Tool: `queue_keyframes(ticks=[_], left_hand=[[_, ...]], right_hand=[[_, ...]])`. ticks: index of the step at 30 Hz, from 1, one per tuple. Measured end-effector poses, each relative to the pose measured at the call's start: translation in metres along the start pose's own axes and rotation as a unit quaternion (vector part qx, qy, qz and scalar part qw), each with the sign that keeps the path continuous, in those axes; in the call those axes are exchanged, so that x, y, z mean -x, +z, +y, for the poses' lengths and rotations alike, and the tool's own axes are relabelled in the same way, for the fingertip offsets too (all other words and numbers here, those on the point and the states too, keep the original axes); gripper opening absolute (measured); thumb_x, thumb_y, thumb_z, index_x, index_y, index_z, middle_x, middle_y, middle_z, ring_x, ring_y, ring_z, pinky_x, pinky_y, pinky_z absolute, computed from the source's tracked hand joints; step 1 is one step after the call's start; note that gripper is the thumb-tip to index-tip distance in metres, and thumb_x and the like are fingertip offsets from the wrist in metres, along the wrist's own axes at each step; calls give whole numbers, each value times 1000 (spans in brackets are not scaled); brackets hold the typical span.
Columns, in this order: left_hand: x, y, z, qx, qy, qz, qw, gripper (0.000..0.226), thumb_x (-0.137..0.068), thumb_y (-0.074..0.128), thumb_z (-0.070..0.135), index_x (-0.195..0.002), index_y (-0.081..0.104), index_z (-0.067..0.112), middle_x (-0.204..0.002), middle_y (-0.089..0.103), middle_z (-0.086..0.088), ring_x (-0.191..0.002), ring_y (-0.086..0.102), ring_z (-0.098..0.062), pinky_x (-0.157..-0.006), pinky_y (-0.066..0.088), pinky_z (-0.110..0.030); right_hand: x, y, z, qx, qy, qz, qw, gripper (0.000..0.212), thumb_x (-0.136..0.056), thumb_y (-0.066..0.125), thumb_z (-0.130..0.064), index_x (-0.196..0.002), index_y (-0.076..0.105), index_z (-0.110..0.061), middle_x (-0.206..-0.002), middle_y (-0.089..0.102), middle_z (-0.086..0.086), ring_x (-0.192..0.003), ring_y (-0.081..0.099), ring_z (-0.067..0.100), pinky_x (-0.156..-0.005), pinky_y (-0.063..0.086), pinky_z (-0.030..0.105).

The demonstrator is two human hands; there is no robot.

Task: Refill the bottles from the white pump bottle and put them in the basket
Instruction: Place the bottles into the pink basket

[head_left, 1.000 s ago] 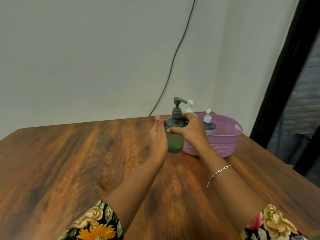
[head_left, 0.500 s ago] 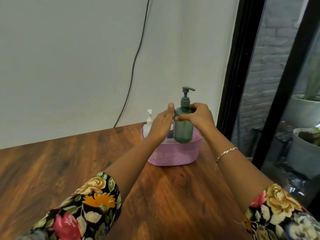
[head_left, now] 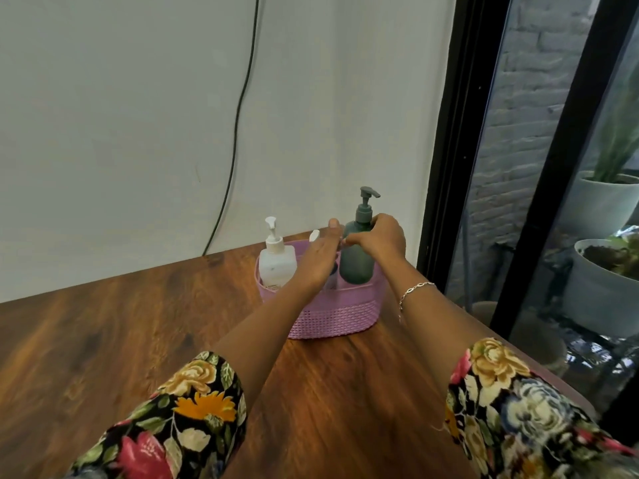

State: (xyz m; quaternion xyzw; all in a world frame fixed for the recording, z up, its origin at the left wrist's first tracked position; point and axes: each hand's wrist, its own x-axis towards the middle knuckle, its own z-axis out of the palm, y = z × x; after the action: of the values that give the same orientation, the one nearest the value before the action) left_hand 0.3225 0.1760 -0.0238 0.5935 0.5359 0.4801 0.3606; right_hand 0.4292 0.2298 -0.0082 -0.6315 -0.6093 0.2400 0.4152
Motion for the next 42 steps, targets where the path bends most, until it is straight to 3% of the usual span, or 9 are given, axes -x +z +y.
queue_keyframes(ticks=[2,3,7,13,16,23,33,39,42], left_hand=[[-1,0,-9,-12,-7,1,1000,49,-98,16,52,-92,57,26,-86,53,9,-86,52,-13,-71,41,-21],[-1,0,-14,-29,-6,-4,1000,51,-97,15,52,-93,58,25,-89,55,6,-92,53,-16,-77,41,-23],[-1,0,-33,-75,3,-12,997,71,-92,12,58,-127,57,15,-130,56,-10,-121,50,-23,-101,35,-32],[-5,0,-47,-82,24,-11,996,66,-93,17,56,-121,61,15,-129,58,-9,-117,53,-19,-92,36,-25],[-4,-2,-51,-86,34,-5,996,68,-92,18,55,-114,63,9,-116,63,-9,-105,55,-14,-88,37,-24],[-3,-4,-49,-118,59,-20,991,59,-96,21,48,-105,64,7,-108,65,-8,-103,58,-18,-97,42,-34],[-4,-6,-52,-138,49,-43,988,58,-97,23,48,-106,65,10,-111,65,-8,-105,58,-19,-99,44,-38],[0,-6,-53,-149,44,-67,985,68,-94,22,58,-105,64,7,-109,66,-10,-104,59,-21,-99,44,-40],[0,-6,-50,-171,46,-73,982,63,-97,23,52,-108,63,4,-110,65,-13,-105,59,-23,-99,44,-41]], right_hand=[[-4,10,7,8,15,-7,1000,47,-69,78,-27,-106,59,-5,-106,61,10,-84,57,23,-53,34,23],[-5,15,11,15,20,-10,1000,48,-70,78,-27,-107,59,-5,-109,61,11,-89,59,25,-57,36,25],[-10,30,21,34,32,-25,999,47,-71,76,-24,-112,59,-7,-113,59,13,-99,60,28,-69,41,28],[-18,43,30,56,52,-47,996,40,-74,76,-23,-109,63,-8,-110,64,10,-100,61,25,-74,45,28],[-22,46,32,80,55,-58,994,43,-76,75,-24,-113,60,-9,-114,63,10,-105,59,26,-81,46,30],[-26,52,35,163,34,-82,983,29,-83,67,-21,-109,65,-10,-110,66,9,-101,61,24,-81,45,28],[-27,52,27,236,67,-136,960,43,-85,66,-27,-122,60,-7,-119,61,11,-108,58,26,-84,46,30],[-20,50,25,268,62,-163,948,35,-87,62,-25,-118,61,-8,-118,62,10,-108,57,26,-88,45,33],[-21,47,24,275,55,-172,944,35,-89,60,-25,-119,60,-8,-120,61,10,-111,56,26,-92,44,33]])
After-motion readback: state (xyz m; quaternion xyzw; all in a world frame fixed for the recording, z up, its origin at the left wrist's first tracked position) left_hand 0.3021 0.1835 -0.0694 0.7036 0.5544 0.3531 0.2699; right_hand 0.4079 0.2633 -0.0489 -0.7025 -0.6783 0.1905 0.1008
